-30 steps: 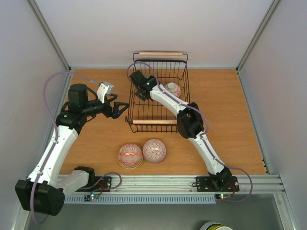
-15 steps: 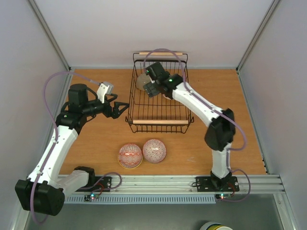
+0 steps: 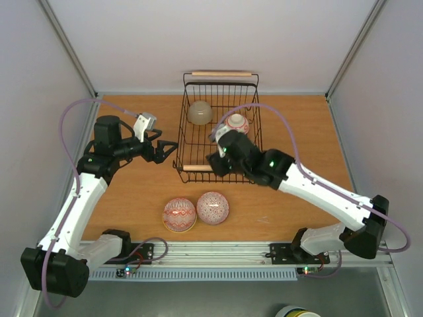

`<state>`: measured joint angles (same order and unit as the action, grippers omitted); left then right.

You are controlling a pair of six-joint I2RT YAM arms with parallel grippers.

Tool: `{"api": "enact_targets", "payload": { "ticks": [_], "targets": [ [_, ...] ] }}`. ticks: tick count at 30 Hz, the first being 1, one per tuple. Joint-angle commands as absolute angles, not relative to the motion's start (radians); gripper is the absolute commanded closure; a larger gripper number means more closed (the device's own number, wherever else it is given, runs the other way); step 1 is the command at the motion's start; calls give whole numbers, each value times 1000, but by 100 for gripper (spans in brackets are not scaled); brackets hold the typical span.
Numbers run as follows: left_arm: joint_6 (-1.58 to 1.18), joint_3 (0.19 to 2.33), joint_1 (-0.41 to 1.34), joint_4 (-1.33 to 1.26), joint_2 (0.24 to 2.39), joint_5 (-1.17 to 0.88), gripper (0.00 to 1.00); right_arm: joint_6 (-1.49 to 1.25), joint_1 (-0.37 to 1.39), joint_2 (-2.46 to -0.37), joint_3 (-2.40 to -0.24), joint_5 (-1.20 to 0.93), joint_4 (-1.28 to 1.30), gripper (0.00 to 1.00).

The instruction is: Load the bowls into the dish rack

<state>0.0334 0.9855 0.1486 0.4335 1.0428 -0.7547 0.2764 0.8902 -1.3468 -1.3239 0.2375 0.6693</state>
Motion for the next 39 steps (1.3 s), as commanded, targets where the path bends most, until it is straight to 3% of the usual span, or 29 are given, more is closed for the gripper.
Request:
{"api": "enact_targets", "payload": {
  "ticks": [1, 8, 39],
  "targets": [
    [42, 1011, 155, 406, 1049, -768, 1, 168, 1036, -1302, -1275, 306, 783, 43],
    [46, 1009, 156, 406, 1032, -768, 1, 46, 1148, -1274, -1124, 255, 821, 59],
    [49, 1005, 156, 405, 1043, -770, 1, 32, 1074, -1498, -932, 255, 664, 66]
  ]
}}
